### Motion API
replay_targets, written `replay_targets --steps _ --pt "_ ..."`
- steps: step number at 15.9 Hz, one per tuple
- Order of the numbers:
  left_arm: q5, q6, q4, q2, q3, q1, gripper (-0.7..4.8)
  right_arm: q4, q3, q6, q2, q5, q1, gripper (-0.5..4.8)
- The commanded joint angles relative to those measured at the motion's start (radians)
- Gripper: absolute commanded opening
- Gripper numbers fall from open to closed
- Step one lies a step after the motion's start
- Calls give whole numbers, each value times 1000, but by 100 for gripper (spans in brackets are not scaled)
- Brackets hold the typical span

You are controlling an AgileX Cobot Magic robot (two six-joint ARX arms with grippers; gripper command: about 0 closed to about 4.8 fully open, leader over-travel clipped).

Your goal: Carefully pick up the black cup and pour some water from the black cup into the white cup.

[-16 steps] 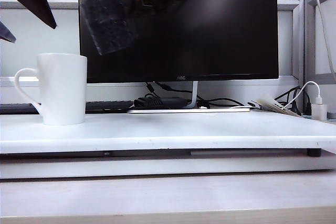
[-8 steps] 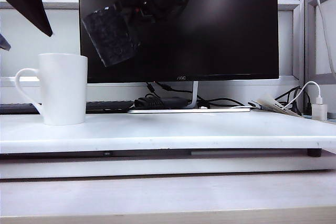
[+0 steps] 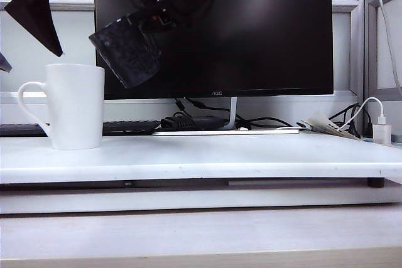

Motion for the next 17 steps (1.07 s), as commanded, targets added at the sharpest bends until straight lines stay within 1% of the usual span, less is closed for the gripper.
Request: replay_targets --steps 1,5,7,10,11,17 --pt "1 0 7 3 1 -2 479 42 14 -94 -11 25 27 -6" --pt "0 0 7 3 1 -2 479 35 14 -142 -9 72 44 -6" --pt "0 0 6 3 1 -2 479 35 14 -171 -9 113 50 -6" --pt "0 0 5 3 1 -2 479 35 14 -192 -9 123 52 -6" --pt "0 0 1 3 1 -2 479 35 14 -204 -9 145 55 -6" --pt "0 0 -2 3 1 -2 479 50 14 -295 -9 175 56 -6"
